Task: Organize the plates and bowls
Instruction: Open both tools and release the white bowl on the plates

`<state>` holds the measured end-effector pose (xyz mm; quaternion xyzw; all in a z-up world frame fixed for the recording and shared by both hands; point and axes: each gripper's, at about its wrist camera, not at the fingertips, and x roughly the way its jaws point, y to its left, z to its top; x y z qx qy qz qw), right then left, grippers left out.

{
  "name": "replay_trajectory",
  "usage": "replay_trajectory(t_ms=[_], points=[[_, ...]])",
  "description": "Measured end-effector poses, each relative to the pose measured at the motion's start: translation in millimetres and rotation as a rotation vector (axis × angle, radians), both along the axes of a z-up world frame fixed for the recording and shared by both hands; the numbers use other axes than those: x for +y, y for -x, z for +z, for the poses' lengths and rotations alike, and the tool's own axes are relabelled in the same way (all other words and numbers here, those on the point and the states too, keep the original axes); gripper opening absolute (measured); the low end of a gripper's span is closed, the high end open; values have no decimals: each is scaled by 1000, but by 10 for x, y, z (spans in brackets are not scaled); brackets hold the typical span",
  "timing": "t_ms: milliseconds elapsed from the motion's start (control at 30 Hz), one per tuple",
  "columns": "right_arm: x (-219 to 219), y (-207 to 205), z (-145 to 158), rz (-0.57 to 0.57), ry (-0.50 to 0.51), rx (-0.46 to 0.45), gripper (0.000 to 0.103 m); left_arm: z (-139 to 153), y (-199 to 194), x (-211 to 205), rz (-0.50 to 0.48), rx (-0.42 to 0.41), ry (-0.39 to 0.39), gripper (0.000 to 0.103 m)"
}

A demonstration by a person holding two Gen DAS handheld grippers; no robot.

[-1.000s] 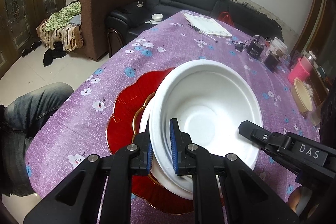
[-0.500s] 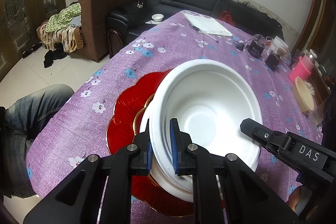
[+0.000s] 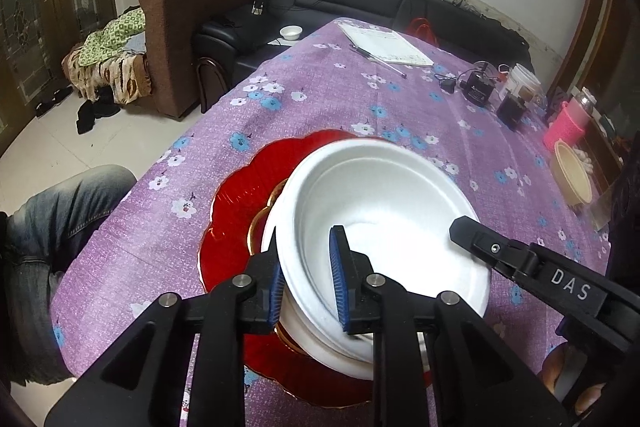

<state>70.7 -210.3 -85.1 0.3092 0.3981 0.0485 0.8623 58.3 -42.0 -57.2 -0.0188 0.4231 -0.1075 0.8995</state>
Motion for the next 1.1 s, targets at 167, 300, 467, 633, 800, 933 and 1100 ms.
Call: replay_trajectory(t_ms=[167, 300, 467, 633, 800, 933, 1100], points=[[27, 4, 30, -8, 44, -27, 11, 38, 29, 27, 24, -39, -42, 31], [31, 5, 49, -22, 88, -43, 11, 129, 67, 83, 60, -99, -90, 43], [25, 0, 61, -22, 91, -55, 11, 192, 60, 187, 93, -124, -105, 48], [53, 49, 129, 11, 95, -100, 12, 188, 17, 304, 130, -114, -92, 48], [-13, 96, 190, -3, 105, -126, 32, 182, 19, 321, 131, -108, -87, 48], [-93, 112, 182, -12, 81, -122, 35, 194, 46, 290, 114, -98, -73, 48], [-215, 191, 262, -47, 120, -155, 35, 266, 115, 108, 77, -104, -72, 48]])
